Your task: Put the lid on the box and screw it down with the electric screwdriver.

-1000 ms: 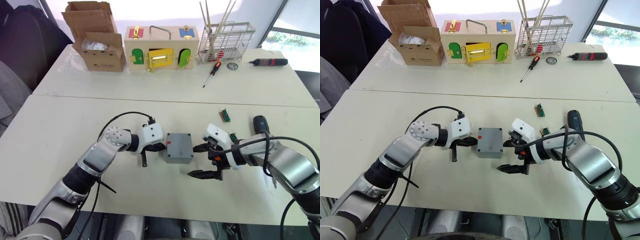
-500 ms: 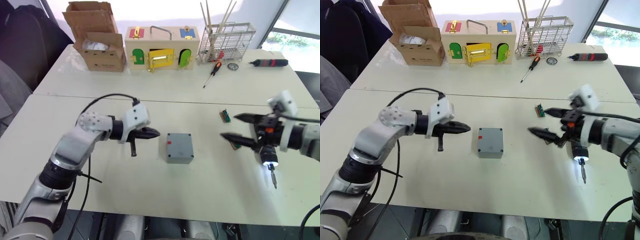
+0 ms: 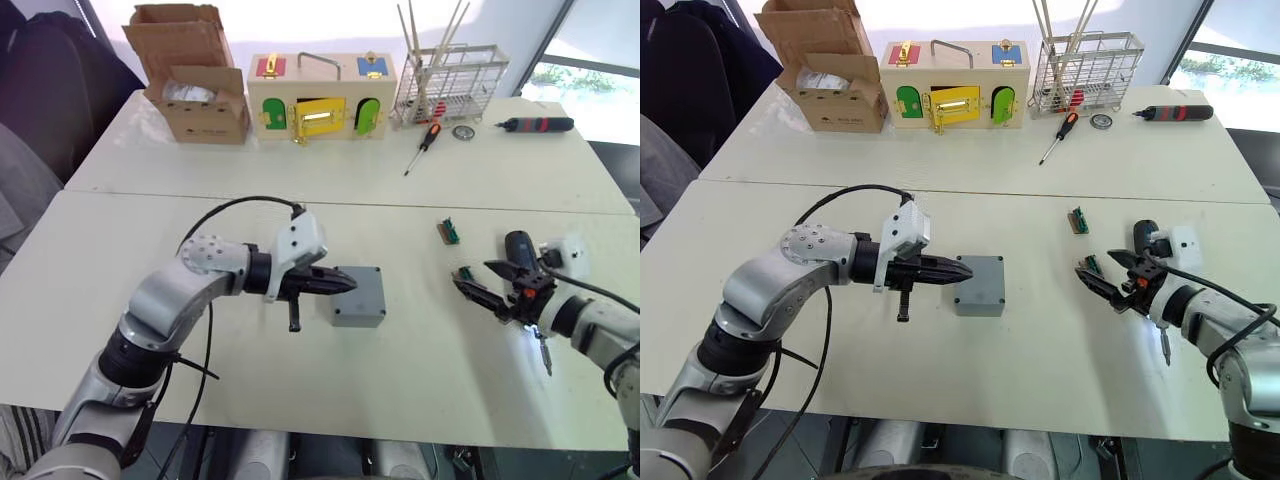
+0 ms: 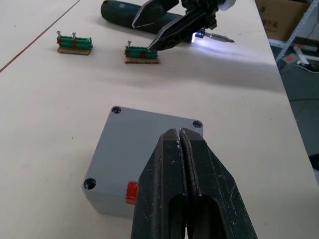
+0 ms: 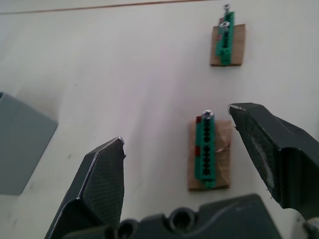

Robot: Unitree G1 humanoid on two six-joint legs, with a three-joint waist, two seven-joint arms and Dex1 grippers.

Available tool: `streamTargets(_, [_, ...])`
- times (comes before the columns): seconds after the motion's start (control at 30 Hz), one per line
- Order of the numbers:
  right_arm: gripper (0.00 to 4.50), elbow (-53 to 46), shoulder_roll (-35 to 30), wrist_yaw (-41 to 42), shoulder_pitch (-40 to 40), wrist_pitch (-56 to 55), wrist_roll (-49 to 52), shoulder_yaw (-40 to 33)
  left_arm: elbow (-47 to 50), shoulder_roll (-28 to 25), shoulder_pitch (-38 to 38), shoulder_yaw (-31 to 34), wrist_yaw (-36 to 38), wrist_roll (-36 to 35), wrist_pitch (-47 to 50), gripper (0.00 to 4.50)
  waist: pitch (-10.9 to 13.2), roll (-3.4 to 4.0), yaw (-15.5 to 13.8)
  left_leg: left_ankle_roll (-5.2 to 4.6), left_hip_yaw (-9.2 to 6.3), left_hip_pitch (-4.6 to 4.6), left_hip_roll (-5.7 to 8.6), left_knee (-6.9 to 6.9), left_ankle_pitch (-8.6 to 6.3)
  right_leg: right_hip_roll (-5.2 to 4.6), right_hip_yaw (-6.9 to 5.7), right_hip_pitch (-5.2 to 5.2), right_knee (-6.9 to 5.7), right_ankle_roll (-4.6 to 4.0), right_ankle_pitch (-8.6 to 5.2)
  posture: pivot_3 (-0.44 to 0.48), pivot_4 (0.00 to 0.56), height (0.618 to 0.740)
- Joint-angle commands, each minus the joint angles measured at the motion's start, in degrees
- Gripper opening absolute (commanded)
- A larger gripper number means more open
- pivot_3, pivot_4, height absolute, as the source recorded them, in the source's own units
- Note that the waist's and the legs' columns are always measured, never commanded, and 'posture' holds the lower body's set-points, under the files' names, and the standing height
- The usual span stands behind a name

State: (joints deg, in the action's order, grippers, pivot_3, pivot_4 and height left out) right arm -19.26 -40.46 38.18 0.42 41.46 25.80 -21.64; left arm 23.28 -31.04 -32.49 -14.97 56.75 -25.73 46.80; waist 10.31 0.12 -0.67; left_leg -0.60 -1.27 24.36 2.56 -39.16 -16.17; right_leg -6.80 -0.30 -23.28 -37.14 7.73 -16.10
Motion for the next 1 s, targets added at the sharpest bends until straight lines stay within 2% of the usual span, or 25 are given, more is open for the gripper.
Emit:
streamTargets(0.03, [3.83, 1.89, 1.63, -1.51, -1.29, -3.40, -1.07, 0.81, 1.33, -0.17, -0.22, -0.15, -0.50, -0.46, -0.82, 0.00, 0.00, 0.00, -0.02, 0.00, -0.01, 0.00, 0.00, 0.00, 0.00, 0.00, 0.00, 0.00, 0.00, 0.00, 0.00, 0.000, 0.150, 0.735])
streamTargets(0.43, [3.83, 6.92, 3.81, -4.45, -5.42, -3.49, -1.21, 3.02, 0.83, -1.21, 0.56, -2.36, -1.37, 2.10, -2.94, 0.00, 0.00, 0.01, -0.01, 0.02, -0.03, 0.00, 0.01, 0.01, 0.01, 0.00, 0.00, 0.01, 0.00, 0.00, 0.00, 0.000, 0.150, 0.735])
streamTargets(0.57, [2.93, 7.05, 3.95, -5.14, -5.52, -3.06, -1.05, 2.71, 1.21, -1.32, 0.93, -2.54, -1.53, 1.89, -2.98, 0.00, 0.00, 0.01, -0.02, 0.02, -0.02, 0.00, 0.01, 0.01, 0.01, 0.00, 0.00, 0.00, 0.01, 0.00, 0.00, 0.000, 0.150, 0.735])
streamTargets(0.63, [2.21, 7.05, 3.89, -5.47, -5.51, -3.03, -1.12, 2.69, 1.33, -1.43, 1.00, -2.54, -1.59, 1.78, -3.04, 0.00, 0.00, 0.01, 0.00, 0.02, -0.02, 0.00, 0.01, 0.01, 0.01, 0.00, 0.00, 0.01, 0.01, 0.00, 0.00, 0.000, 0.150, 0.735])
streamTargets(0.77, [0.29, 7.13, 4.43, -6.21, -5.71, -2.89, -0.43, 2.07, 1.25, -1.51, 0.92, -2.62, -1.64, 1.73, -3.20, 0.00, 0.00, 0.01, -0.01, 0.02, -0.02, 0.00, 0.01, 0.01, 0.01, 0.00, 0.00, 0.00, 0.01, 0.00, 0.00, 0.000, 0.150, 0.735])
streamTargets(0.8, [0.07, 7.09, 4.43, -6.30, -5.60, -2.96, -0.48, 2.15, 1.15, -1.51, 0.84, -2.65, -1.62, 1.76, -3.26, 0.00, 0.00, 0.01, -0.01, 0.02, -0.02, 0.00, 0.01, 0.01, 0.01, 0.00, 0.00, 0.00, 0.01, 0.00, 0.00, 0.000, 0.150, 0.735])
streamTargets(1.0, [0.07, 5.83, 4.78, -6.75, -4.86, -2.28, 0.70, 1.66, 0.86, -1.47, 0.50, -2.65, -1.65, 1.77, -3.29, 0.00, 0.00, 0.01, -0.03, 0.02, -0.02, 0.00, 0.01, 0.01, 0.01, 0.00, 0.00, 0.01, 0.00, 0.00, 0.00, 0.000, 0.150, 0.735])
